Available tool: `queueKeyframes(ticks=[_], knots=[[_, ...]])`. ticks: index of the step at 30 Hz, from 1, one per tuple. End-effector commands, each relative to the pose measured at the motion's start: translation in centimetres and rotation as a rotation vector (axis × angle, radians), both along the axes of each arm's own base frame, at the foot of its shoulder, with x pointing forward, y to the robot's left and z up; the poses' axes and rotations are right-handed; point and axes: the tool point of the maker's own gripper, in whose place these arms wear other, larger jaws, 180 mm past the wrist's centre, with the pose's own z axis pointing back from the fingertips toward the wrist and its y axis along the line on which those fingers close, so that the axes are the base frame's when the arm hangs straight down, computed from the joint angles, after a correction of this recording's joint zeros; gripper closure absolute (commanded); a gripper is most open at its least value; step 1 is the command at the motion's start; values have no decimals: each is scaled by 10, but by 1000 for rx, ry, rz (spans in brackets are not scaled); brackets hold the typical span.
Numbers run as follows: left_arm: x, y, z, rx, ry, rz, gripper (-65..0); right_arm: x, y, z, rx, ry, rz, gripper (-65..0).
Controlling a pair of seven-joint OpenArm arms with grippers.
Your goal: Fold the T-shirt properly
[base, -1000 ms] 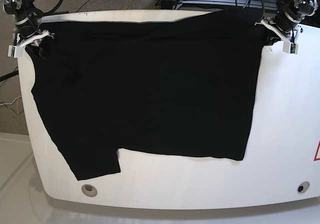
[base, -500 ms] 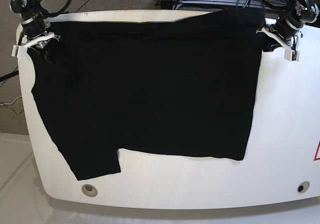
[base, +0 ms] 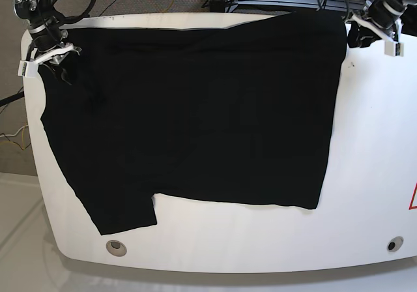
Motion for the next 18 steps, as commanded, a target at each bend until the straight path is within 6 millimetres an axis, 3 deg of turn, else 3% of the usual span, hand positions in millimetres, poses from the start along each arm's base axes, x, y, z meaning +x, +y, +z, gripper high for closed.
queueKeyframes(ticks=[1,12,18], knots=[[-2,6,10,6,-29,12,-309,7,-3,15,-19,-56,8,-144],[-7,5,11,22,-39,-46,-306,7,-3,15,-19,-56,8,-144],[-12,6,-2,-11,-16,-28,-322,6,-3,15,-19,-55,8,-144]])
